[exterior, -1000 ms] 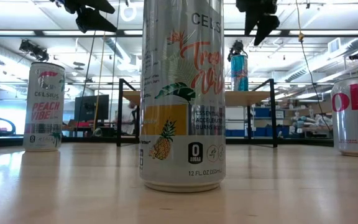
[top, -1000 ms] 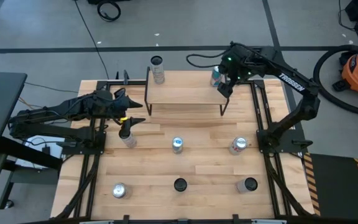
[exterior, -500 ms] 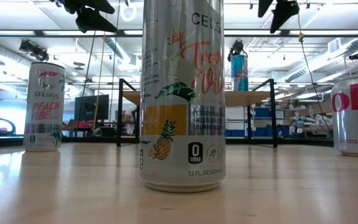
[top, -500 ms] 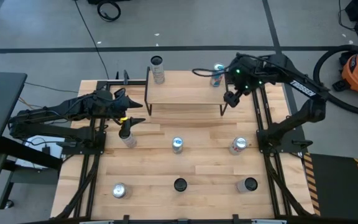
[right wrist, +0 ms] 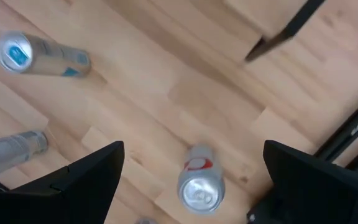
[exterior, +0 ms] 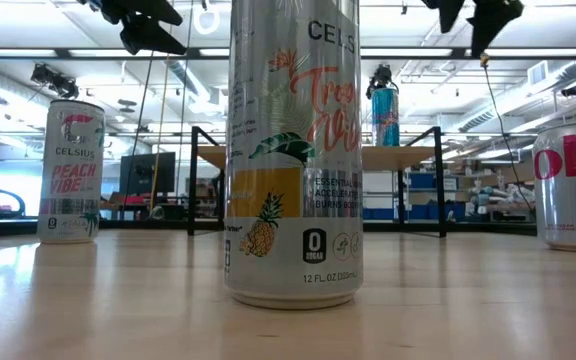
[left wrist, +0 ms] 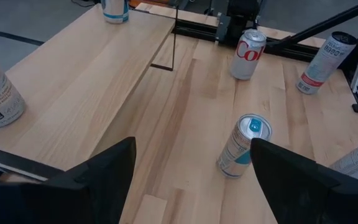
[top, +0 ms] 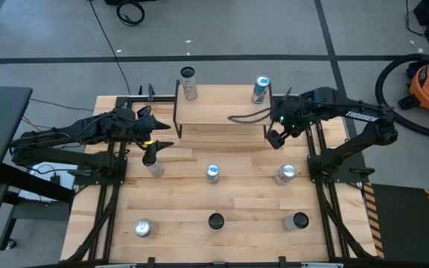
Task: Place canned beverage on shelf
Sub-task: Put the top red soda can on the shelf
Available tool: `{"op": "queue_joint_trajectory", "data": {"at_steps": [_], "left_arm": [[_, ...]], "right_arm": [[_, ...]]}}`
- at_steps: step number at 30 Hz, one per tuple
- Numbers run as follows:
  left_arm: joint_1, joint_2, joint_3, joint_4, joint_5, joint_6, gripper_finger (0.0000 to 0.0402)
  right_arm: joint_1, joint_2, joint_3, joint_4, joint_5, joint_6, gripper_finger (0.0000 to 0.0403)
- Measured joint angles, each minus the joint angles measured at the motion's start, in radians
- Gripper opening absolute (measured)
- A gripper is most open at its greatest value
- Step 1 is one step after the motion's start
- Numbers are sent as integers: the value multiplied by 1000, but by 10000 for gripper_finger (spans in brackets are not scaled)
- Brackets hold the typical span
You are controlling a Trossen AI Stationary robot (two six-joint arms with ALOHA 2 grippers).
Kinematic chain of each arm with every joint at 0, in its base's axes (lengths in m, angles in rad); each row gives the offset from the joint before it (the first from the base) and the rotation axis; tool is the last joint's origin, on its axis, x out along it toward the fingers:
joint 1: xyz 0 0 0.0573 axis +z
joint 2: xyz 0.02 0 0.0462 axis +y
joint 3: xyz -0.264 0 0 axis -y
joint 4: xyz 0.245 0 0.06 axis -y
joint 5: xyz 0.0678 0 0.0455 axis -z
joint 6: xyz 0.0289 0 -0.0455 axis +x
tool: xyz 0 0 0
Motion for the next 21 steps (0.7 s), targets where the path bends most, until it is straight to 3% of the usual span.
{"op": "queue_joint_trajectory", "data": {"at_steps": [8,15,21], "left_arm": [[0,0,0,-29,6,-5,318],[0,0,0,-31,100,-5,318],[0,0,0,-37,106,0,318]], "right_arm": [[113,1,-121,0,-10,186,394],[214,1,-196,0,-46,330,394],[300,1,-208,0,-2,478,394]]}}
